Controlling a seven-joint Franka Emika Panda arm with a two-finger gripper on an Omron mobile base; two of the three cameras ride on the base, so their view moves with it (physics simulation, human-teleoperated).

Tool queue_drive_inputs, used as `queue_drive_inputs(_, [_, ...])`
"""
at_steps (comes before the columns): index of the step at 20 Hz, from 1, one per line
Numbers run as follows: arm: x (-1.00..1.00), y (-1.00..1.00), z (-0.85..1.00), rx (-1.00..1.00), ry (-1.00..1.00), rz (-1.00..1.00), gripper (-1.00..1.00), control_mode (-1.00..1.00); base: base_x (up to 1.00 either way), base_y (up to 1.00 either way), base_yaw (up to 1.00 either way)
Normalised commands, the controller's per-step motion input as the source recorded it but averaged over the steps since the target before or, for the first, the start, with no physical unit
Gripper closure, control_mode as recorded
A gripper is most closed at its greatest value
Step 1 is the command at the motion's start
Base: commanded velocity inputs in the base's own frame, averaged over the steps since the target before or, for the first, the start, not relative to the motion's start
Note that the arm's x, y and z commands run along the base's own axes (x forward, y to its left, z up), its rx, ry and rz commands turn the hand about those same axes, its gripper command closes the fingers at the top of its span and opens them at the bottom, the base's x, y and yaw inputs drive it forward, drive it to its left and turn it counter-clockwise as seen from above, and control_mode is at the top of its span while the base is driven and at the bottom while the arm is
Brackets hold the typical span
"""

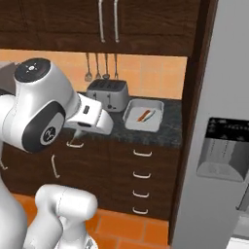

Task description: Place one carrot and one fish in each tupperware on the nearby counter, to pack two identical lunches.

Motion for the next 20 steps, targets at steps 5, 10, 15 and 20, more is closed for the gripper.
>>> queue_drive_inputs(5, [0.00, 0.00, 0.00, 0.00, 0.00, 0.00, 1.00, 1.00, 0.90, 1.00, -0.01])
queue_drive_inputs(10, [0.00, 0.00, 0.00, 0.00, 0.00, 0.00, 1.00, 1.00, 0.79, 1.00, 0.00])
queue_drive_inputs(15, [0.00, 0.00, 0.00, 0.00, 0.00, 0.00, 1.00, 1.00, 0.41, 1.00, 0.00])
queue_drive_inputs(20, [0.55, 0.56, -0.15, 0.00, 0.06, 0.00, 1.00, -1.00, 0.29, 0.40, 0.00])
